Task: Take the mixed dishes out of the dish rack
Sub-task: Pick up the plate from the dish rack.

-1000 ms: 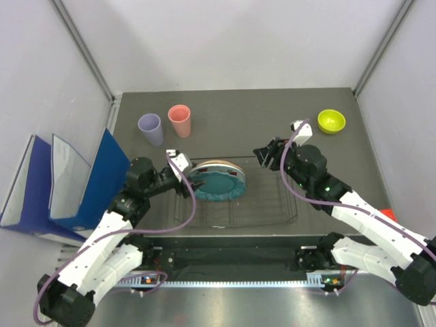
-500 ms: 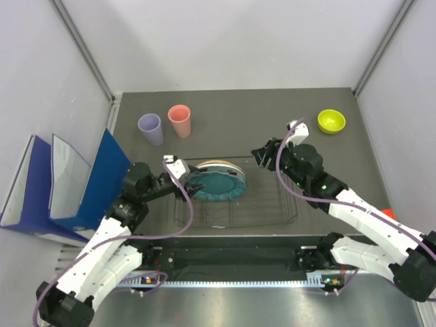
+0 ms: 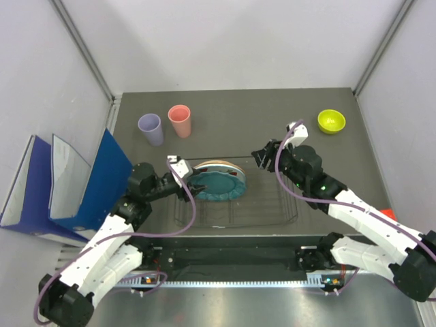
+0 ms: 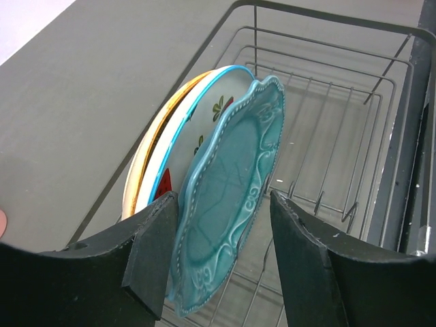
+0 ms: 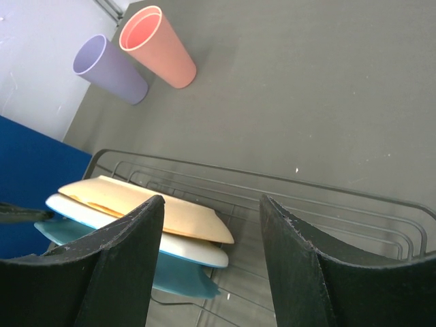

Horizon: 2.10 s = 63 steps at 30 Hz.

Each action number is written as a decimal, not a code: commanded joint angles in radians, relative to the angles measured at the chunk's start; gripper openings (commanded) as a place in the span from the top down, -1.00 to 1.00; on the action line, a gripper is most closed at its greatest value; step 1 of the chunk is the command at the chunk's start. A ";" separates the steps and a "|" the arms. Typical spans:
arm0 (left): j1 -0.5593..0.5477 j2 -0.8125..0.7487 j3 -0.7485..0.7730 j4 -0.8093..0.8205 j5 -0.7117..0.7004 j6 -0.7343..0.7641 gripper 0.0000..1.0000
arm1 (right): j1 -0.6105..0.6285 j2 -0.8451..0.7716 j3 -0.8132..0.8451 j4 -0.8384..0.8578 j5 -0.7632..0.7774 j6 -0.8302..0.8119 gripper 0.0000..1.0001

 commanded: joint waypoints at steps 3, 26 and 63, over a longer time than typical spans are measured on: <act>-0.011 0.054 -0.011 0.083 0.009 -0.023 -0.19 | 0.017 0.000 -0.004 0.061 -0.004 0.000 -0.17; -0.048 0.207 -0.006 0.139 -0.087 -0.026 0.68 | 0.017 -0.014 -0.035 0.078 0.000 0.022 -0.17; -0.067 0.134 0.276 -0.013 -0.135 0.054 1.00 | 0.017 0.058 0.011 0.070 -0.036 0.046 -0.16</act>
